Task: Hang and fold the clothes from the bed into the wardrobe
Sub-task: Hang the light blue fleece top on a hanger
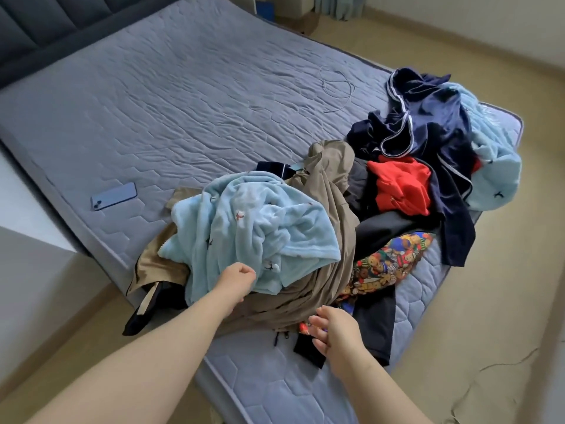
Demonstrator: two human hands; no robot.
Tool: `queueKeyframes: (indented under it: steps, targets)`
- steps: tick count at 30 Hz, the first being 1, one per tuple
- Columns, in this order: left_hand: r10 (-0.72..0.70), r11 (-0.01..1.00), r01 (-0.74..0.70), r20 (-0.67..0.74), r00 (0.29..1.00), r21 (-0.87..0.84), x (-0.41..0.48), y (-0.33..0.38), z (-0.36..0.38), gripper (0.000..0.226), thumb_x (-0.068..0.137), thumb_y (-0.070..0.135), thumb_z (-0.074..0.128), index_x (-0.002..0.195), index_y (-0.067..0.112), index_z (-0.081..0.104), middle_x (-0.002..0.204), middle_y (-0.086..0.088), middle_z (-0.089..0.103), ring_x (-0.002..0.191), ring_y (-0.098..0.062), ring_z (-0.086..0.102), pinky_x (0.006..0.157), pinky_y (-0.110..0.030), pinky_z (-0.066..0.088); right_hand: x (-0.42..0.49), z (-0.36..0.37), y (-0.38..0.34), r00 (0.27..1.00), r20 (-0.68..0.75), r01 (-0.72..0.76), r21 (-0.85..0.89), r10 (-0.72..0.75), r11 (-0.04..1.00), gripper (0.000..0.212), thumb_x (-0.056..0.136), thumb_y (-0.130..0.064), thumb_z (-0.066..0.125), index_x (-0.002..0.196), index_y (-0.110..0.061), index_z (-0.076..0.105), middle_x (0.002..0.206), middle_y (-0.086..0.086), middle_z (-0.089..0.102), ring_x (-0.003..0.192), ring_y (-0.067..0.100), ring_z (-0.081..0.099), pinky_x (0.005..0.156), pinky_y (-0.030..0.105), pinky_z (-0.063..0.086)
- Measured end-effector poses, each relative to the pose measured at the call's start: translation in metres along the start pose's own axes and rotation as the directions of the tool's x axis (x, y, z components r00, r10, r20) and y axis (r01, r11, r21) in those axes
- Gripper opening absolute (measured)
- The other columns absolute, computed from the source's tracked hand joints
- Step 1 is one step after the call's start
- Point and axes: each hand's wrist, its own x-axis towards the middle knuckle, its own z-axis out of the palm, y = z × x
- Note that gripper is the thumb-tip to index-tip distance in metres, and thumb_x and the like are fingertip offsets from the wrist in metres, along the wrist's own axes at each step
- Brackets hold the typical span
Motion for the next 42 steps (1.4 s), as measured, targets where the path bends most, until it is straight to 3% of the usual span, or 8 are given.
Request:
queueKeyframes:
  steps: [4,7,10,14,19,24,36,42]
  targets:
    - [0.033,0.999,-0.032,-0.020,0.999,0.042,0.048,0.010,0.002,0.019,0.090,0.018,0.051,0.074,0.025,0.058,0.113,-0.009,0.050,0.067,-0.016,0.046,0.054,-0.023,0.040,0.027,0.023,-0.005,1.000,0.000,-0.025,0.029,0.025,0.999,0.015,0.091,-0.004,0.043,0.081,-0.009,0.052,0.056,0.003,0.047,0.035,0.009,0.032,0.041,0.017,0.022]
    - [0.015,0.999,-0.016,-0.016,1.000,-0.037,0.073,0.012,0.005,0.015,0.088,0.021,0.055,0.076,0.028,0.061,0.126,-0.008,0.042,0.086,-0.018,0.049,0.079,-0.034,0.048,0.039,0.035,-0.005,0.999,-0.008,-0.045,0.027,0.045,0.999,0.013,0.090,-0.005,0.044,0.082,-0.008,0.054,0.052,0.002,0.049,0.029,0.008,0.035,0.039,0.015,0.025]
    - [-0.006,0.997,0.012,0.082,0.997,-0.073,0.094,0.015,0.004,0.012,0.089,0.028,0.057,0.100,0.030,0.063,0.145,-0.005,0.019,0.124,-0.023,0.035,0.099,-0.034,0.036,0.050,0.043,-0.007,0.998,-0.025,-0.050,0.032,0.051,0.998,0.014,0.090,-0.007,0.047,0.078,-0.012,0.054,0.039,-0.003,0.050,0.025,0.007,0.037,0.034,0.014,0.029]
    - [-0.035,0.985,0.074,0.244,0.969,-0.155,0.113,0.011,0.008,0.052,0.087,0.028,0.062,0.136,0.024,0.045,0.152,-0.002,0.015,0.137,-0.022,0.023,0.105,-0.037,0.025,0.062,0.046,-0.003,0.998,-0.048,-0.041,0.013,0.042,0.999,0.013,0.091,-0.013,0.049,0.081,-0.013,0.056,0.046,-0.004,0.056,0.033,0.008,0.047,0.039,0.019,0.038]
    - [0.069,0.973,-0.037,0.133,0.989,-0.230,0.108,-0.002,-0.003,0.055,0.083,0.015,0.068,0.133,0.013,0.046,0.137,-0.004,0.039,0.121,-0.018,0.042,0.090,-0.026,0.035,0.056,0.050,0.006,0.997,-0.074,-0.038,-0.022,0.036,0.999,0.011,0.090,-0.012,0.050,0.084,-0.012,0.058,0.048,-0.002,0.061,0.036,0.009,0.050,0.047,0.021,0.040]
    - [0.013,0.898,-0.102,-0.205,0.979,-0.428,0.078,0.000,-0.051,0.014,0.080,0.009,0.070,0.078,0.018,0.061,0.081,0.005,0.059,0.082,-0.015,0.054,0.065,-0.021,0.042,0.025,0.070,-0.006,0.999,-0.017,0.034,-0.055,-0.035,0.998,0.012,0.091,-0.009,0.048,0.083,-0.010,0.056,0.052,0.000,0.055,0.031,0.008,0.042,0.040,0.017,0.033]
    - [0.291,0.617,-0.242,-0.068,0.954,-0.749,-0.057,0.055,-0.151,0.026,0.080,-0.008,0.061,0.070,0.015,0.053,0.069,-0.003,0.059,0.065,-0.016,0.057,0.059,-0.027,0.048,-0.084,0.101,-0.047,0.867,0.294,0.482,-0.294,-0.401,0.826,0.038,0.092,-0.003,0.045,0.122,-0.025,0.045,0.086,0.009,0.055,0.062,0.017,0.052,0.048,0.023,0.042]
    - [0.444,0.379,-0.323,-0.136,0.886,-0.867,-0.152,0.070,-0.163,0.026,0.084,-0.009,0.053,0.073,0.015,0.055,0.062,-0.004,0.064,0.055,-0.014,0.063,0.052,-0.023,0.052,-0.133,0.090,-0.054,0.600,0.534,0.800,-0.383,-0.596,0.462,0.095,0.075,-0.010,0.072,0.148,-0.031,0.014,0.148,0.004,0.028,0.133,0.026,0.034,0.106,0.047,0.036]
